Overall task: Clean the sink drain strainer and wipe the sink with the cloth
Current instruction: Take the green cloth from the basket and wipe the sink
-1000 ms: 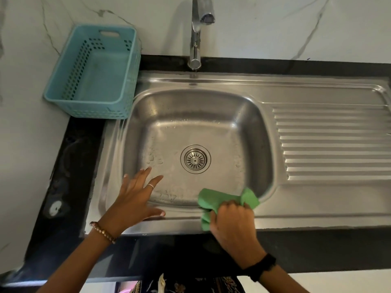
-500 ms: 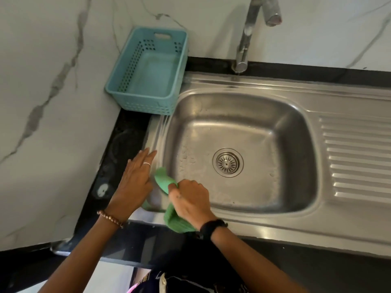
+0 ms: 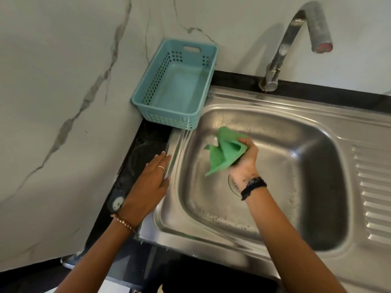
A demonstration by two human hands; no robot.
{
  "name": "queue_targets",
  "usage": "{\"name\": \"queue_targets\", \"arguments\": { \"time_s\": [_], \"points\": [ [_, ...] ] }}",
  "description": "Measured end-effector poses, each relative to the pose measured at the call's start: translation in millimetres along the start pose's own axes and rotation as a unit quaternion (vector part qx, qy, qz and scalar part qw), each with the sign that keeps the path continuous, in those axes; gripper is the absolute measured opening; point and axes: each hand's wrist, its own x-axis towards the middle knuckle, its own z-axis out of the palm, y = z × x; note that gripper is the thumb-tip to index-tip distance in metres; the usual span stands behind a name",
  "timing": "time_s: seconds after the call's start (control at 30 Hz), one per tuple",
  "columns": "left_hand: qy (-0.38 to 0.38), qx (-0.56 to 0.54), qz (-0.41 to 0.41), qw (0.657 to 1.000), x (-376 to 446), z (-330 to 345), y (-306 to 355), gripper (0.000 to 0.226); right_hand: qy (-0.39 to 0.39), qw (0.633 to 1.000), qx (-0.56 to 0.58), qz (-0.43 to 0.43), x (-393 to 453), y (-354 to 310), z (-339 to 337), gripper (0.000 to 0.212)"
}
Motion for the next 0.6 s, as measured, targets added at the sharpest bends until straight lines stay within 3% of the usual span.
{"name": "queue_targets", "arguments": {
  "time_s": [0.17,0.23,0.33,0.47,0.6],
  "points": [
    [-0.011,0.088,-0.007,0.996,16,5,3,0.061,0.100,0.971,-0.076,-0.202,59,-57,13,0.016],
    [0.002,0.119,-0.013,0.993,20,6,5,0.059,0.150,0.948,-0.165,-0.227,86,-67,16,0.036],
    [0.022,0.125,-0.019,0.992,23,6,8,0.054,0.202,0.860,-0.390,-0.261,116,-61,27,0.062],
    [0.052,0.101,-0.024,0.993,26,4,8,0.049,0.168,0.778,-0.522,-0.307,122,-28,32,0.064],
    [0.080,0.070,-0.007,0.994,29,2,7,0.045,0.049,0.733,-0.612,-0.293,113,2,27,0.068]
  ]
}}
